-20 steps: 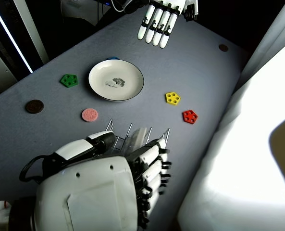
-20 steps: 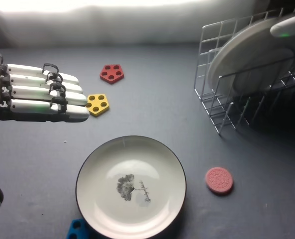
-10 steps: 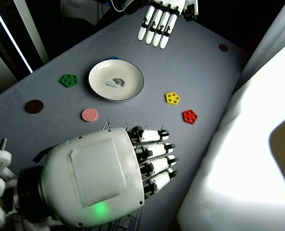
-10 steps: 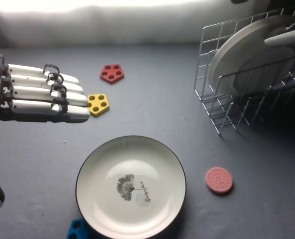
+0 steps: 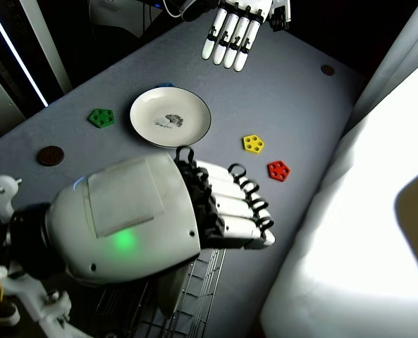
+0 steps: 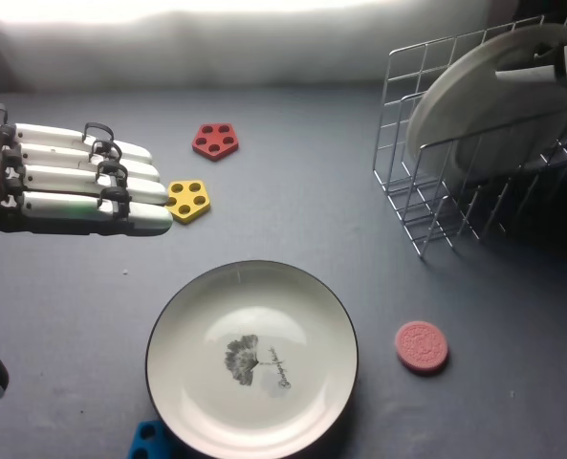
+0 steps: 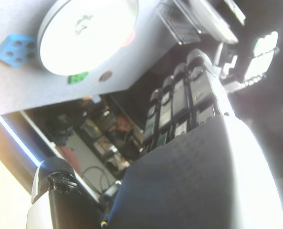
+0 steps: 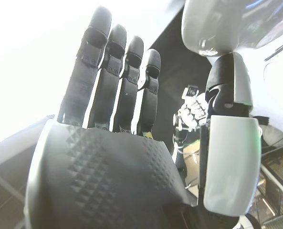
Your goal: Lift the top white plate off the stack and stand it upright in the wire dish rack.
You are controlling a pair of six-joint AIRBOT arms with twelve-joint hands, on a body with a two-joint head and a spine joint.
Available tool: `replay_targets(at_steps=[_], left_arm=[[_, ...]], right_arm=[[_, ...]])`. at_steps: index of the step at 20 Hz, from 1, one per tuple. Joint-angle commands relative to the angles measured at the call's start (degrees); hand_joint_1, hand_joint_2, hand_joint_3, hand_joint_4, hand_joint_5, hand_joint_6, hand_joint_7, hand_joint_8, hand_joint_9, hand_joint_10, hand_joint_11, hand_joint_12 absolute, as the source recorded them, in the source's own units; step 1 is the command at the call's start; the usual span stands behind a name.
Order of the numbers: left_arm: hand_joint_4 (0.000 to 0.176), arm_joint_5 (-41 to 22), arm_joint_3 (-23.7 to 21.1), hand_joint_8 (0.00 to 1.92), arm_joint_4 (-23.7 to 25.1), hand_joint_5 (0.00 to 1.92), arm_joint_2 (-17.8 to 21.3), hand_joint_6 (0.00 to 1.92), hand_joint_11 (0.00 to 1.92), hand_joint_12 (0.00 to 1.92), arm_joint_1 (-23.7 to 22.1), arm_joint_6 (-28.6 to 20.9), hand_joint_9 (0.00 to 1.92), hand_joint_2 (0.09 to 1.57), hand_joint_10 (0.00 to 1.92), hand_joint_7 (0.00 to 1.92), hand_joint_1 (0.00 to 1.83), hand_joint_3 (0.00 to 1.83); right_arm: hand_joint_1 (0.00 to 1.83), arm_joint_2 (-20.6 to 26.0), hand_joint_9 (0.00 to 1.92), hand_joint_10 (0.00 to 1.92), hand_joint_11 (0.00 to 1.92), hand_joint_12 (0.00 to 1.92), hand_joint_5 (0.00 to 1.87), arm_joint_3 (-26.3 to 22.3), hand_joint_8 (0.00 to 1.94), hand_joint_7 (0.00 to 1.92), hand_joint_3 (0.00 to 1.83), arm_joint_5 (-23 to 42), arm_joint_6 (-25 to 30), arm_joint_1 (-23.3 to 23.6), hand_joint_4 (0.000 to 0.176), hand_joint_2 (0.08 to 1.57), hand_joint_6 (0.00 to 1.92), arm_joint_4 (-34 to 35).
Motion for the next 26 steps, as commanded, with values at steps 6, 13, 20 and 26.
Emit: replay_targets(at_steps=[6,13,20,26], left_arm=[[0.000,-4.01,-0.23,0.00,-4.65,0.04,0.43,0.00,0.13,0.01,-1.33,-0.06,0.08,0.86,0.00,0.06,0.21,0.00],[0.000,-3.99,-0.23,0.01,-4.64,0.06,0.49,0.00,0.12,0.01,-1.33,-0.05,0.08,0.86,0.01,0.08,0.27,0.00],[0.000,-3.57,-0.23,0.00,-4.17,0.05,0.45,0.00,0.11,0.00,-1.34,1.14,0.07,0.86,0.00,0.07,0.22,0.00],[0.000,-2.04,-0.18,0.01,-2.33,0.05,0.43,0.00,0.10,0.01,-1.33,0.97,0.07,0.86,0.00,0.08,0.23,0.00]], right_arm=[[1.01,4.19,0.69,0.00,0.73,0.10,0.67,-2.90,0.00,0.68,0.00,7.29,-0.24,0.34,0.000,0.99,0.00,4.54],[0.99,8.62,0.68,0.00,0.75,0.11,0.64,-5.58,0.00,0.65,0.00,18.17,-0.70,0.50,0.000,0.95,0.01,2.47],[0.94,10.19,0.65,0.00,0.72,0.08,0.57,-10.25,0.00,0.59,0.01,22.05,-0.71,-3.16,0.000,0.99,0.00,-6.58],[0.90,10.76,0.64,0.00,0.70,0.06,0.58,-14.90,0.00,0.61,0.00,18.83,-0.78,-4.29,0.000,0.98,0.00,-12.65]])
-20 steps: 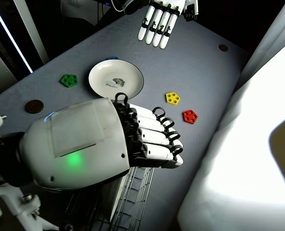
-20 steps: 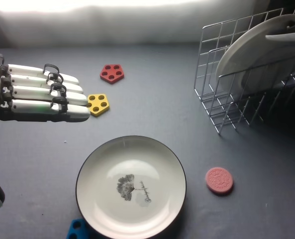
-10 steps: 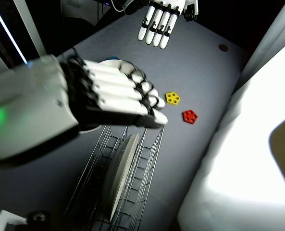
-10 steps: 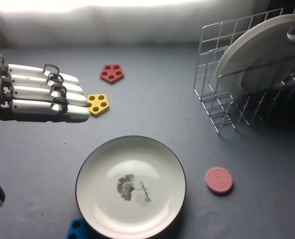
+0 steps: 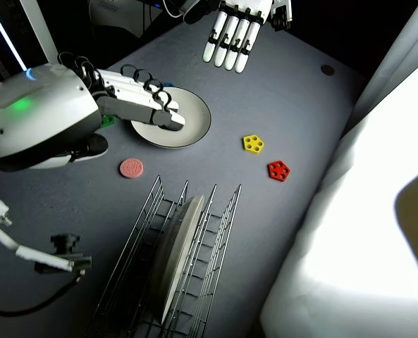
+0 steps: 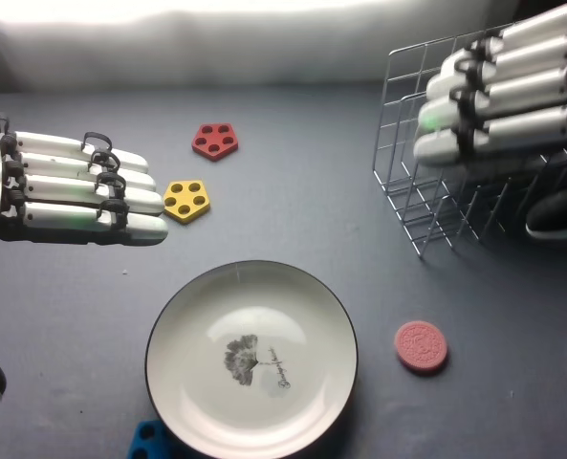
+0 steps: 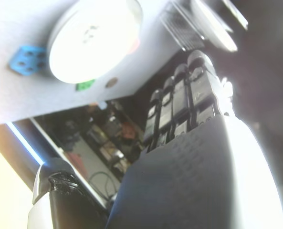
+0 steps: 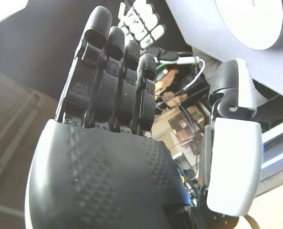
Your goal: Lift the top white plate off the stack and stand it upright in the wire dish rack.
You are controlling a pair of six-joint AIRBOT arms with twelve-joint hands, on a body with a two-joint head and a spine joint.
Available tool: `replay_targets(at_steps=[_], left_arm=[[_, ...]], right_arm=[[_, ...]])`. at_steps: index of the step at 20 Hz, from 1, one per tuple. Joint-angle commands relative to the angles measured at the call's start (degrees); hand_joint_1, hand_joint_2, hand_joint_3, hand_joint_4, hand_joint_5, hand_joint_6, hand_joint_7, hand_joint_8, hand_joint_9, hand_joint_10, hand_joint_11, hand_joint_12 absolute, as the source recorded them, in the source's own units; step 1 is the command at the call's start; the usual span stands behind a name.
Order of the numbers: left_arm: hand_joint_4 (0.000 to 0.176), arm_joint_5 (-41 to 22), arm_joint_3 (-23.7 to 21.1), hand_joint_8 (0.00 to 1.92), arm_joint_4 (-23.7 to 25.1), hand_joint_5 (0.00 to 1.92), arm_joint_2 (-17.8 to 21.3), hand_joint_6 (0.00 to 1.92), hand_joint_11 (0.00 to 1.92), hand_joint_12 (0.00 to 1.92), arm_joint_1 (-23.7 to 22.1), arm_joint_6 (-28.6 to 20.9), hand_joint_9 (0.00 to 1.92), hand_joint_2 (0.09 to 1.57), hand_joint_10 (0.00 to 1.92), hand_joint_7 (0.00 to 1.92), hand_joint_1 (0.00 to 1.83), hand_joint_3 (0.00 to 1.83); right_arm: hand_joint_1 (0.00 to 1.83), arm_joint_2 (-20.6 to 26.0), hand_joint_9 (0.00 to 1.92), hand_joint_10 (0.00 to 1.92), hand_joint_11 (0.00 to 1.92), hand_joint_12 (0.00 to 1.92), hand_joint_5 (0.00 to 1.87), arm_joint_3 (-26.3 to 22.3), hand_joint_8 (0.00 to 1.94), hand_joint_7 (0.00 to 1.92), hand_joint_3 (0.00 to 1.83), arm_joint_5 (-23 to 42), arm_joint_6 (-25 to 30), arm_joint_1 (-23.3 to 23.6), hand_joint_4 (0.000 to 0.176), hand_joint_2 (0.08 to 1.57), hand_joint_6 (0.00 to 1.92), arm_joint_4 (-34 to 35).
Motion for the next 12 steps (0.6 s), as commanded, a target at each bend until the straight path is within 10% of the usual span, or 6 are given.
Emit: replay_targets(at_steps=[1,12], left_arm=[[0.000,-3.36,-0.20,0.01,-4.42,0.05,0.43,0.00,0.10,0.01,-1.33,-0.77,0.07,0.86,0.00,0.08,0.23,0.00],[0.000,-4.50,-3.29,0.00,-0.94,0.05,1.83,0.00,0.10,0.01,-0.78,-1.24,0.07,0.86,0.01,0.06,0.23,0.00]], right_arm=[[0.89,0.74,0.64,0.00,0.70,0.06,0.58,-0.46,0.00,0.60,0.00,3.63,-0.36,0.33,0.000,0.98,0.00,4.60],[0.68,0.76,0.53,0.00,0.58,0.01,0.51,-5.41,0.00,0.53,0.00,-4.08,2.68,2.67,0.000,0.98,0.00,-0.39]])
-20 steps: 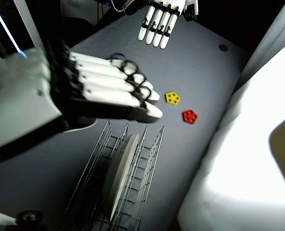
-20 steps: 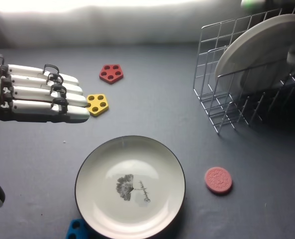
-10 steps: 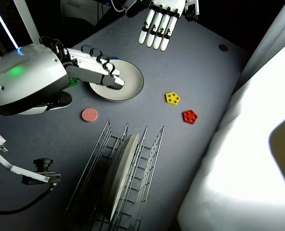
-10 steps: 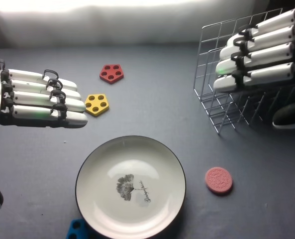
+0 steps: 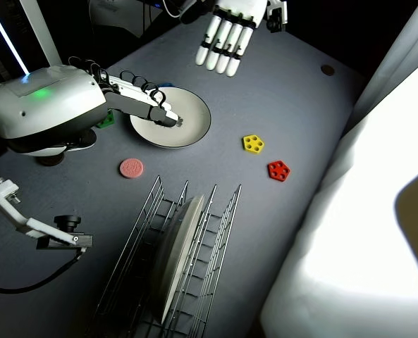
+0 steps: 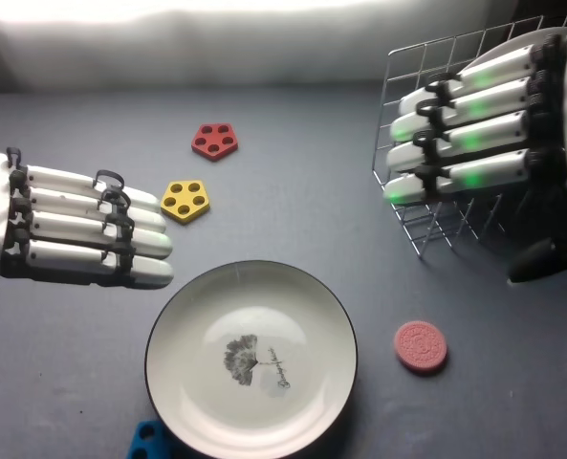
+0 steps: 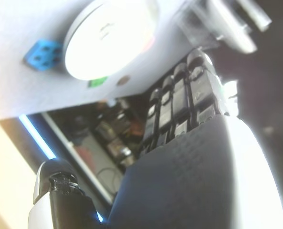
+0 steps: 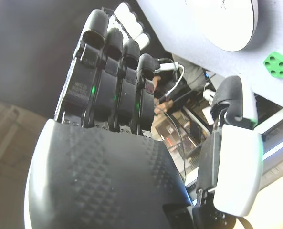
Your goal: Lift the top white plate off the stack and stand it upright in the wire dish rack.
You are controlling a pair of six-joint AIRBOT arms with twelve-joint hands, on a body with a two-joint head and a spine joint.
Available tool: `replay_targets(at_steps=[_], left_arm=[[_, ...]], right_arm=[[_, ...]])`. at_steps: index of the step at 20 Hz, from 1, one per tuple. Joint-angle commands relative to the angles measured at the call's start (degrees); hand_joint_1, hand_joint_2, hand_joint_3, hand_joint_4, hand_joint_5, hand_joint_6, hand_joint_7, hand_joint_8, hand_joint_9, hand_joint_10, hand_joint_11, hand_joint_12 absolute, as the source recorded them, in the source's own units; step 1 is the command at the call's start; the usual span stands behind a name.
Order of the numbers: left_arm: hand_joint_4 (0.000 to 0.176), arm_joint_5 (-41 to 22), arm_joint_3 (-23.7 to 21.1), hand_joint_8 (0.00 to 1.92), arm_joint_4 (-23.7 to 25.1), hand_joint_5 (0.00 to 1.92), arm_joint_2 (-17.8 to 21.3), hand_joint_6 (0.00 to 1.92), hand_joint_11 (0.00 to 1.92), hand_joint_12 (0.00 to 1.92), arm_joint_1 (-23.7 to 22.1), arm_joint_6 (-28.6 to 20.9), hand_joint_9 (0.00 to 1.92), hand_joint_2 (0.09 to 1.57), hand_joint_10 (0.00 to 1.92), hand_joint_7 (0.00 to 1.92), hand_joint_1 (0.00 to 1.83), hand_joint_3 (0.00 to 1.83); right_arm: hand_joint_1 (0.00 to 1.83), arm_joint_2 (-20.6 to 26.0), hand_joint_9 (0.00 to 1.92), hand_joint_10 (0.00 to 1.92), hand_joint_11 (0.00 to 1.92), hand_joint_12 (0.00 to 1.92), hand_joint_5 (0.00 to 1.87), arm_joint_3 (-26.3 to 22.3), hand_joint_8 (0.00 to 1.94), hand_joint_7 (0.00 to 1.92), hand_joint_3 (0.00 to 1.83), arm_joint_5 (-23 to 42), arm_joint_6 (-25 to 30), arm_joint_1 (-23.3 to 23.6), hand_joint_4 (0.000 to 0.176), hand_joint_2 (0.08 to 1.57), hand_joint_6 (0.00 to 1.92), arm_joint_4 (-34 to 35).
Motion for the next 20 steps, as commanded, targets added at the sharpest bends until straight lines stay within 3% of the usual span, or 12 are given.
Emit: replay_targets(at_steps=[1,6,15,20], left_arm=[[0.000,-3.78,-0.61,0.00,-4.79,0.05,0.62,0.00,0.10,0.01,-0.62,0.00,0.06,0.85,0.00,0.06,0.23,0.00],[0.000,-3.98,-0.87,0.00,-6.63,0.05,0.90,0.00,0.10,0.01,0.17,0.01,0.06,0.86,0.00,0.06,0.23,0.00],[0.000,-3.77,-5.05,0.00,-8.04,0.07,2.58,0.01,0.13,0.02,0.49,0.82,0.09,0.85,0.01,0.09,0.21,0.00],[0.000,-4.45,-4.73,0.01,-9.25,0.07,2.86,0.01,0.12,0.02,0.79,0.73,0.09,0.86,0.01,0.08,0.23,0.00]], right_arm=[[0.67,0.32,0.54,0.00,0.58,0.01,0.52,-0.43,0.00,0.54,0.00,3.01,0.47,0.80,0.000,0.98,0.00,3.70],[0.66,0.66,0.48,0.00,0.55,0.00,0.48,-5.60,0.00,0.49,0.00,0.91,1.29,0.84,0.000,0.96,0.00,-0.83],[0.62,3.10,0.44,0.00,0.50,0.00,0.40,-10.01,0.00,0.43,0.00,3.56,0.96,2.37,0.000,0.97,0.00,-0.89],[0.59,5.06,0.42,0.00,0.50,0.00,0.37,-11.75,0.00,0.42,0.01,5.23,0.45,3.08,0.000,0.98,0.00,-0.02]])
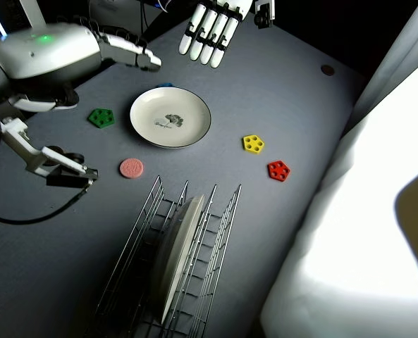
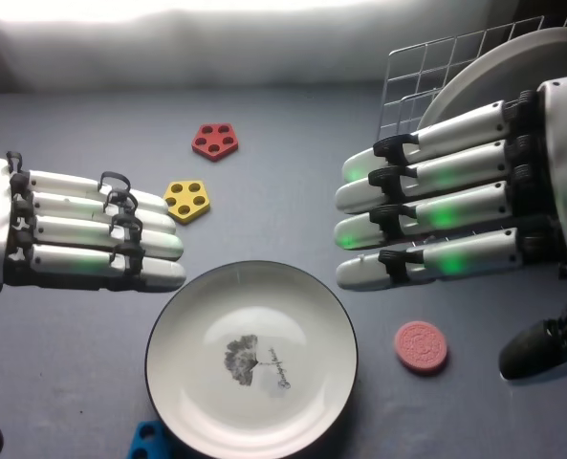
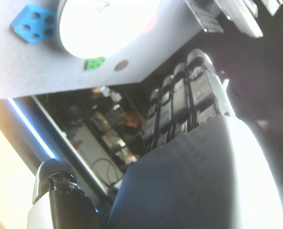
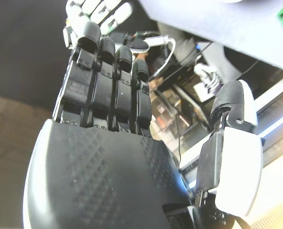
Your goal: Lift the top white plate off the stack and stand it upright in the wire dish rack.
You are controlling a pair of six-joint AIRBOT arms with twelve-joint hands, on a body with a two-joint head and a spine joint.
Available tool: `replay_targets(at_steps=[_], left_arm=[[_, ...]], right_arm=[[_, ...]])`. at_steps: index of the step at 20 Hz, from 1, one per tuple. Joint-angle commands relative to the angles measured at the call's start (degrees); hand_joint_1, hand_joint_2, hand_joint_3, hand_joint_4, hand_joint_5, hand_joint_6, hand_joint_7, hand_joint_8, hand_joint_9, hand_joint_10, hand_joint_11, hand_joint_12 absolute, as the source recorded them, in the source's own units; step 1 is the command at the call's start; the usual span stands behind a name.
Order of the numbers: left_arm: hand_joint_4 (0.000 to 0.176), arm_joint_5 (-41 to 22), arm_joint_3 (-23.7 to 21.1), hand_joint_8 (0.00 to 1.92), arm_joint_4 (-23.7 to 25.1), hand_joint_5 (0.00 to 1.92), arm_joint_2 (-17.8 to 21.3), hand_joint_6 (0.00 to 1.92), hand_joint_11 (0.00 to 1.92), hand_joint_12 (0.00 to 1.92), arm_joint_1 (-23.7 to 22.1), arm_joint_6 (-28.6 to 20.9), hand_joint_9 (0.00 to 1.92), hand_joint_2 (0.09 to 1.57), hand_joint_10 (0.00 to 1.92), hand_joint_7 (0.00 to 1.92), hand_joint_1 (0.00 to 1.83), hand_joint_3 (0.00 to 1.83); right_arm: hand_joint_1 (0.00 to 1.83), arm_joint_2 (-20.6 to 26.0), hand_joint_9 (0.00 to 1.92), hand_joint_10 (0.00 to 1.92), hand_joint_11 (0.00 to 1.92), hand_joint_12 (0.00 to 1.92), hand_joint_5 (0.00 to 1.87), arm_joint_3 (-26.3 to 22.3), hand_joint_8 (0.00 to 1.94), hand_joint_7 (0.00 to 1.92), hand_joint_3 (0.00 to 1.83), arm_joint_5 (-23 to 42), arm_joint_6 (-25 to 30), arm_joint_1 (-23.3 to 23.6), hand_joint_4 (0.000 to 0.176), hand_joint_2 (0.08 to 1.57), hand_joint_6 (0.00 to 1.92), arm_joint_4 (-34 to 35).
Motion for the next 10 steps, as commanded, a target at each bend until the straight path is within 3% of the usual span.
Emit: replay_targets(at_steps=[1,10], left_arm=[[0.000,-5.02,0.12,0.00,-4.64,0.06,0.63,0.00,0.11,0.01,-0.98,0.11,0.08,0.86,0.00,0.07,0.21,0.00],[0.000,-5.56,3.66,0.00,-6.29,0.04,1.02,0.00,0.10,0.00,-0.73,-0.62,0.05,0.86,0.00,0.05,0.23,0.00]], right_arm=[[0.61,0.52,0.42,0.00,0.49,0.00,0.38,-0.17,0.00,0.42,0.00,4.00,-0.43,0.71,0.000,0.98,0.00,4.09],[0.60,1.30,0.44,0.00,0.50,0.01,0.40,0.54,0.00,0.44,0.00,3.03,-1.38,1.65,0.000,0.97,0.00,0.85]])
